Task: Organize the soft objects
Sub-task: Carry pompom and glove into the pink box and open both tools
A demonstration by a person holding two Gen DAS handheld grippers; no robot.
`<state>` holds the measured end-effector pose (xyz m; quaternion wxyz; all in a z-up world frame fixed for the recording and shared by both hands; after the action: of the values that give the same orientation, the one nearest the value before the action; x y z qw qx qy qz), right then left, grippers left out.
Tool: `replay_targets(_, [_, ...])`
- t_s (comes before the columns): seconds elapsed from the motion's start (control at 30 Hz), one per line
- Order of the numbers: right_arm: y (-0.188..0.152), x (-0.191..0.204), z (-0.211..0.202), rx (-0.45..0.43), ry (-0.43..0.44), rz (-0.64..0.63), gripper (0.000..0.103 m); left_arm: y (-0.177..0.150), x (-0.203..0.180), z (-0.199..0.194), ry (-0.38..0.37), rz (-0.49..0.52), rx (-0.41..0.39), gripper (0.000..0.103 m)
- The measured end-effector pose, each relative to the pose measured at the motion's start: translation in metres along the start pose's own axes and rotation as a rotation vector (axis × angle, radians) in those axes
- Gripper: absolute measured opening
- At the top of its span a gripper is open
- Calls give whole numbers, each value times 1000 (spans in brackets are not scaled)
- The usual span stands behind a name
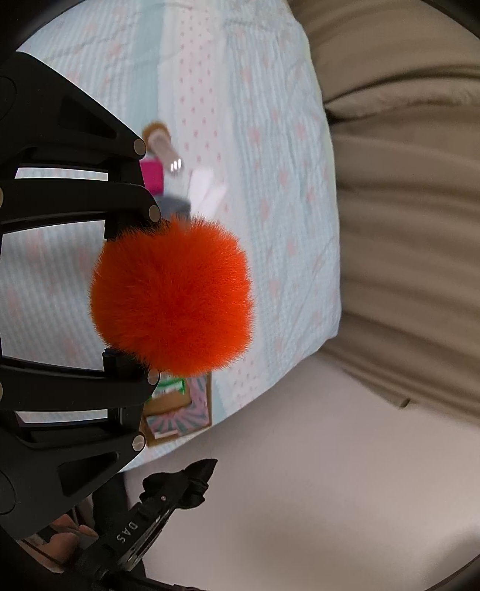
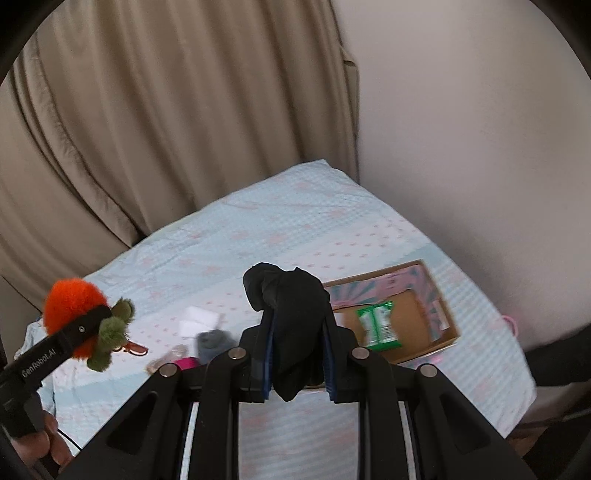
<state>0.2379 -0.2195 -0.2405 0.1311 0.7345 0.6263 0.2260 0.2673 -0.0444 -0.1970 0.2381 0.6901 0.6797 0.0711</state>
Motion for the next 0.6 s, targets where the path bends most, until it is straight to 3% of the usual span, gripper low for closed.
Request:
replay_targets(0.23, [28,-88,38,93,-14,-18,20,11,-82,72,8,26,77,34])
replay_targets(0.37, [41,-119,69,152,-19,-31,20,14,-116,121,25,51,148,34])
replay_targets(0.6, [57,-153,132,263,-7,-36,20,14,-137,206,60,66,296,34])
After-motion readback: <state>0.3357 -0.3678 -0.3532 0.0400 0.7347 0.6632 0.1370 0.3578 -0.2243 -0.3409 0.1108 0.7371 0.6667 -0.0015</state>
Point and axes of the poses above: each gripper's, at about its wrist camera, not at the fingertips, and z roughly the way its jaws point, x to its left, y to its top, the point moved 3 cm from there along z, roughly the way its jaws point, and after that the axes turned 15 degrees about x, right-handed, at the moved point
